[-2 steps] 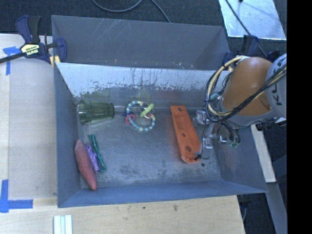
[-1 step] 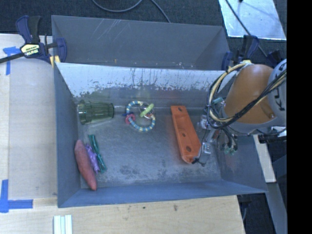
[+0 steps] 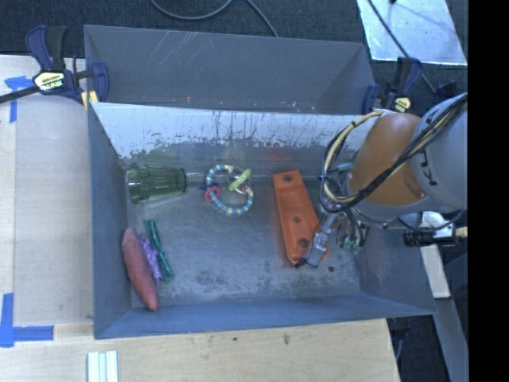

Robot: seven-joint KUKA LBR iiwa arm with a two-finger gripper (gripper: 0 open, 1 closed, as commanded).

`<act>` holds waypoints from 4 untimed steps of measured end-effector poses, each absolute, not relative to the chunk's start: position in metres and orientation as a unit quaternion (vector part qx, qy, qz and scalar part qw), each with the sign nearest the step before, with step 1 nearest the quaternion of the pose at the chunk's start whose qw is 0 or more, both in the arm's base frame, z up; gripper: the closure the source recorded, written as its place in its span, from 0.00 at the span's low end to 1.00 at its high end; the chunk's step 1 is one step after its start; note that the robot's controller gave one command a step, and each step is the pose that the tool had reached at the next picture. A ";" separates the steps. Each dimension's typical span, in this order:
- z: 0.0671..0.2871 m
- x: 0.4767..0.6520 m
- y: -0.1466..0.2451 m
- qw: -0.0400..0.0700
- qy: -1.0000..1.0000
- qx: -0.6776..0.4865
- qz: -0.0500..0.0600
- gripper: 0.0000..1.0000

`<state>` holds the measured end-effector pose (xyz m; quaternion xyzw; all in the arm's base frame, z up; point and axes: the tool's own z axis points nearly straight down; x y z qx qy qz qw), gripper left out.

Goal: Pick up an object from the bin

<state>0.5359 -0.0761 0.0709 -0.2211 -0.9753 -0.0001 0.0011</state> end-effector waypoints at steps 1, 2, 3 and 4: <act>0.073 0.513 -0.086 -0.007 -0.980 -0.198 0.001 1.00; 0.073 0.513 -0.086 -0.007 -0.980 -0.198 0.001 1.00; 0.073 0.513 -0.086 -0.008 -0.980 -0.198 0.001 1.00; 0.079 0.512 -0.085 -0.006 -0.980 -0.199 0.001 1.00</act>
Offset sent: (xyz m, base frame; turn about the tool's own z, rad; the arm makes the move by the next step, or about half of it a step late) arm 0.0000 0.0000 0.0000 0.0000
